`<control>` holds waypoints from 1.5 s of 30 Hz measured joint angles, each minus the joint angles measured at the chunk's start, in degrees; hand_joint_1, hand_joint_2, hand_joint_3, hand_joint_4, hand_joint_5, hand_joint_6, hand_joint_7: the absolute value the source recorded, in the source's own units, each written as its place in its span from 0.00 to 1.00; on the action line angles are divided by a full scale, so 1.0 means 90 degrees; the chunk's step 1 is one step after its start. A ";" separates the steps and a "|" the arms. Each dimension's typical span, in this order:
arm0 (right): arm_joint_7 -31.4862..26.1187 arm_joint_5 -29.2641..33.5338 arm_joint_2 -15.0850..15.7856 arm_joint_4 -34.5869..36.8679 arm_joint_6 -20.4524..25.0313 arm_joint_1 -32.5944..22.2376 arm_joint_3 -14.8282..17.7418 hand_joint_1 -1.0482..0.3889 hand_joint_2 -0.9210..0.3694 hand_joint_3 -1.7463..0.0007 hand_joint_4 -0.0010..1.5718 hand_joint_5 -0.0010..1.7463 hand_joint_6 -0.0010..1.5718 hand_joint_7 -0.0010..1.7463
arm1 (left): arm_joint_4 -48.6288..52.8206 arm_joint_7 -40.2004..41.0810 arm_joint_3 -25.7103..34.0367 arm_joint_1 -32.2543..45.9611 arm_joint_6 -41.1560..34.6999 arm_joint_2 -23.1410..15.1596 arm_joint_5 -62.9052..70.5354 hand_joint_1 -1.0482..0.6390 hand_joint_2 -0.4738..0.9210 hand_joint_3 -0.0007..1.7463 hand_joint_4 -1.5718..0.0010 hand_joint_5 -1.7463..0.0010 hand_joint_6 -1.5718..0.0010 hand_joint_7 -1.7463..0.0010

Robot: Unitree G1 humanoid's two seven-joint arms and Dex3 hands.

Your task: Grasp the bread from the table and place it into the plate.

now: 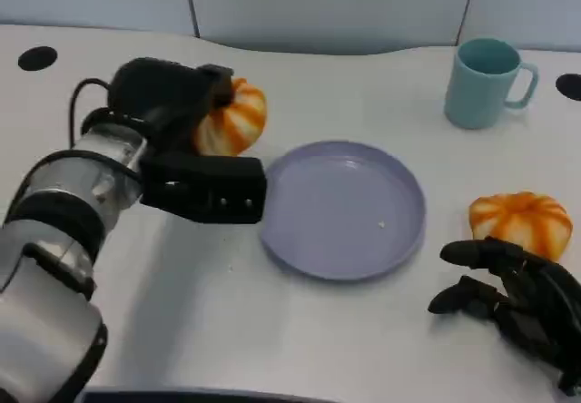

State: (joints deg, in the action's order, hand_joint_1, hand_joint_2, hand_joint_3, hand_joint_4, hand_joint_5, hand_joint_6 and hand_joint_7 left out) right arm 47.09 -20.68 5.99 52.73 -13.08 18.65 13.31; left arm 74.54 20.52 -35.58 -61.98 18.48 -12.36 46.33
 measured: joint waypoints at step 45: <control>0.0035 -0.0023 -0.0268 -0.0157 -0.0030 -0.0060 -0.0034 0.43 0.00 0.99 0.46 0.60 0.55 0.29 | 0.0098 -0.0220 -0.0697 -0.0091 0.0000 0.1655 0.0351 0.44 0.73 0.60 0.39 0.00 0.55 0.23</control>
State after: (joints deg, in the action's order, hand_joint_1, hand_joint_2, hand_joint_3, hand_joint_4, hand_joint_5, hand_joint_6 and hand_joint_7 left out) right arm 47.41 -20.89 3.58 51.32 -13.35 18.11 13.00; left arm 75.42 18.54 -41.85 -62.80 18.48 2.53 49.49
